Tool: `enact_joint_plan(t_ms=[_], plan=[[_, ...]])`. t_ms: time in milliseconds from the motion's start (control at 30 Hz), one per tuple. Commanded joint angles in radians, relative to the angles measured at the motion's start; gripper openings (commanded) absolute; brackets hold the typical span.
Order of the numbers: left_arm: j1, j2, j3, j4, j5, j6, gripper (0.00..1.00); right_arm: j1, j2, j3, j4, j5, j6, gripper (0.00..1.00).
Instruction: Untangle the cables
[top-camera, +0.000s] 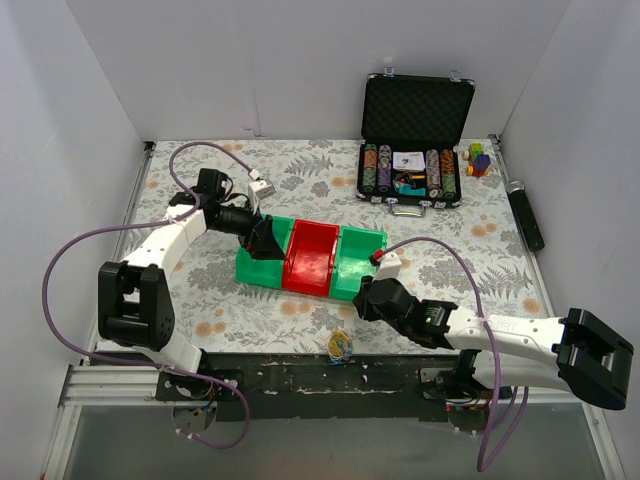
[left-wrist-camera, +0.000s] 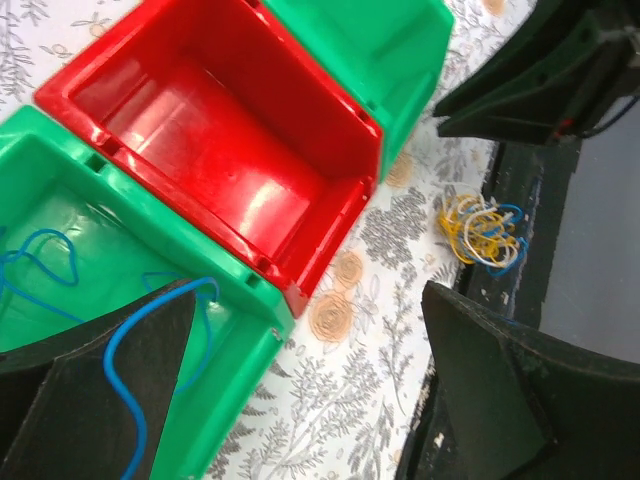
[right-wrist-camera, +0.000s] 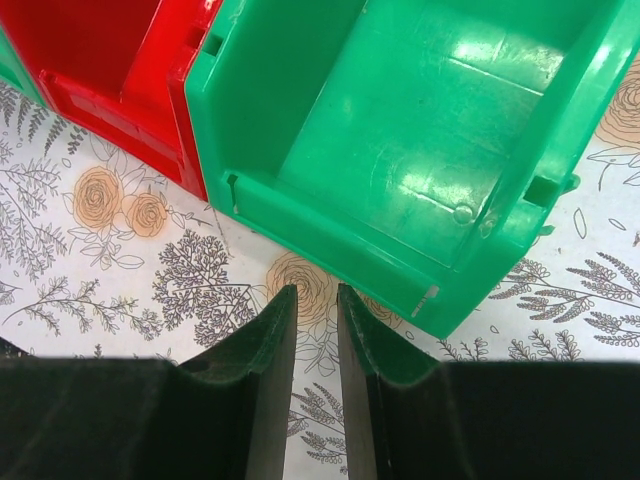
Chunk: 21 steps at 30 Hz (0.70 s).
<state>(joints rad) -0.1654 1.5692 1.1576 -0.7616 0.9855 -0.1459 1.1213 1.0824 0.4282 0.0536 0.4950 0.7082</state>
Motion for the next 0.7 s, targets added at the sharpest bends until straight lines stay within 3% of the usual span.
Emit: enact_joint_plan(t_ms=[0,167,333,467,533,667], plan=[[0.006,-0.066,0.022,-0.218,0.044,0.107,0.98,0.002,0.010,0.030,0.017,0.022,0.005,0.30],[0.006,-0.107,-0.021,-0.301,0.050,0.174,0.98,0.003,0.019,0.037,0.017,0.017,0.004,0.30],[0.006,-0.069,0.077,-0.435,0.078,0.233,0.98,0.002,0.017,0.040,0.011,0.019,0.005,0.30],[0.010,-0.086,0.061,-0.245,-0.033,0.036,0.98,0.002,0.013,0.041,0.011,0.016,0.005,0.30],[0.010,-0.139,-0.001,-0.020,-0.153,-0.102,0.98,0.002,0.011,0.043,0.009,0.013,0.004,0.30],[-0.002,-0.267,-0.142,0.281,-0.332,-0.162,0.98,0.002,0.005,0.038,0.011,0.013,0.007,0.30]])
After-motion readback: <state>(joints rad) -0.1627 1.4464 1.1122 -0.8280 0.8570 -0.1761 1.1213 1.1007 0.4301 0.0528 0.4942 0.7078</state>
